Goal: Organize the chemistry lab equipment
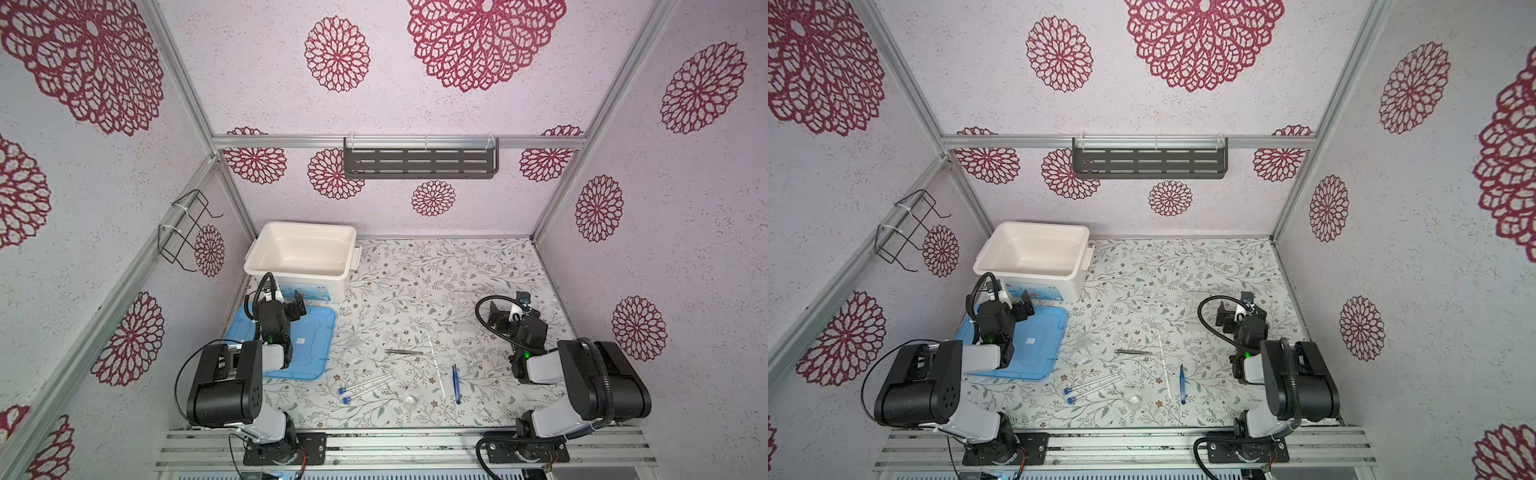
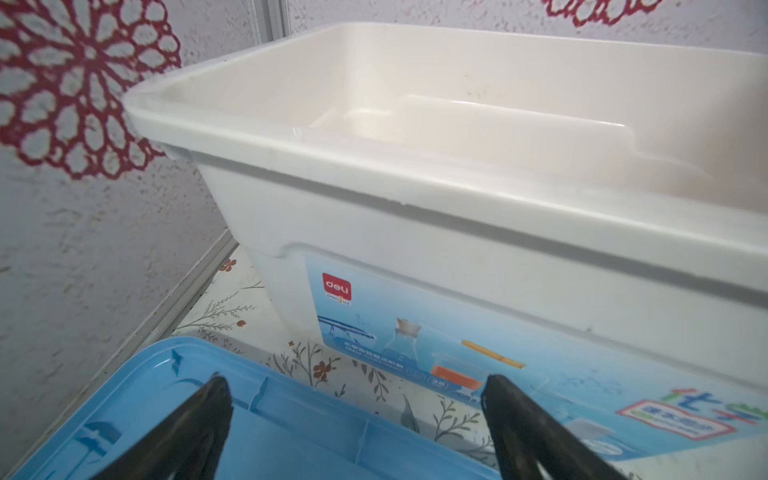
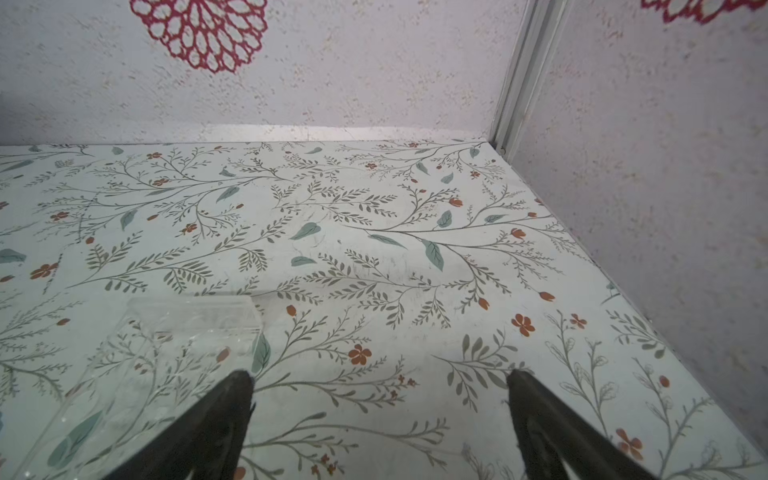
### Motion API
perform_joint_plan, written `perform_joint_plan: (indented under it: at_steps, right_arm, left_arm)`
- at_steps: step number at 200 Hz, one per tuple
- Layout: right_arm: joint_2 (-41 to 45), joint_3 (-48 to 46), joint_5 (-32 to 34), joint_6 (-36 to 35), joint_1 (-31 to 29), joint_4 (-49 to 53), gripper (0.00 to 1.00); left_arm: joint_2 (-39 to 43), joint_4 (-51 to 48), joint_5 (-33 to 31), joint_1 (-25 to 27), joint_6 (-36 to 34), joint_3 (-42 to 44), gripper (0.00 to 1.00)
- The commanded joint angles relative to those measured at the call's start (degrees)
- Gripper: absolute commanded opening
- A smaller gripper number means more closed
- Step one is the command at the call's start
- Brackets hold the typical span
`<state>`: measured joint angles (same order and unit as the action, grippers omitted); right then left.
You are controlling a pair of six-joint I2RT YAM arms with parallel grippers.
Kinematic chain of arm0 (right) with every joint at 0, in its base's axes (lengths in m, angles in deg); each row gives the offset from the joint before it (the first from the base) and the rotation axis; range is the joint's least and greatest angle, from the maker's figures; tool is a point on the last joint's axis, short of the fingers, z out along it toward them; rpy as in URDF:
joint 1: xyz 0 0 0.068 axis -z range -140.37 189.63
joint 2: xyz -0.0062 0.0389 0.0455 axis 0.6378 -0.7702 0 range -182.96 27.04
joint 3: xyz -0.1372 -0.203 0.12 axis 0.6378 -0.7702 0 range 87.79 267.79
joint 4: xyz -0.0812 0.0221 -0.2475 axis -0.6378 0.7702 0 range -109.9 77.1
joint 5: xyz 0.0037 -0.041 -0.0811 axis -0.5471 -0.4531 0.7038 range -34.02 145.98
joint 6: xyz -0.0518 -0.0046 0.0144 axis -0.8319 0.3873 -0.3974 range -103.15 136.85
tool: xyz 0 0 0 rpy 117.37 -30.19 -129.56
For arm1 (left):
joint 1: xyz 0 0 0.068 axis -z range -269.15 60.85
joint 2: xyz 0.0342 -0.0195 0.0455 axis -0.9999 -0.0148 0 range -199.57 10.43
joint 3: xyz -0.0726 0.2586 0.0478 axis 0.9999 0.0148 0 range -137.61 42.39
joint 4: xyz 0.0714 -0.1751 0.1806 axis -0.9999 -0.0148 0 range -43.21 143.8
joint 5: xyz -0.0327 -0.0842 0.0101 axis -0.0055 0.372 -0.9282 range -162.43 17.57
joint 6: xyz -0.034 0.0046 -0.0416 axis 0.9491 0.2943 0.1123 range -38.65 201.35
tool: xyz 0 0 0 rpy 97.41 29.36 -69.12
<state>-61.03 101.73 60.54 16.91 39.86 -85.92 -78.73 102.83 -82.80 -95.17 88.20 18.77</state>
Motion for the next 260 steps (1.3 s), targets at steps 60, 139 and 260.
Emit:
perform_joint_plan:
  at_steps: [60, 139, 260]
  right_arm:
    - [0.27, 1.02, 1.25, 0.82, -0.23, -1.74, 0.99]
    - [0.18, 1.05, 1.21, 0.92, -0.23, -1.7, 0.99]
    - [4.08, -1.78, 6.3, 2.57, -0.31, -3.88, 0.99]
  left_arm:
    - [0.33, 1.54, -0.53, 0.33, -1.05, -0.34, 0.97]
    - [0.35, 1.49, -0.44, 0.22, -1.05, -0.41, 0.97]
    - [2.67, 2.44, -0.35, -0.08, -0.62, 1.2, 0.97]
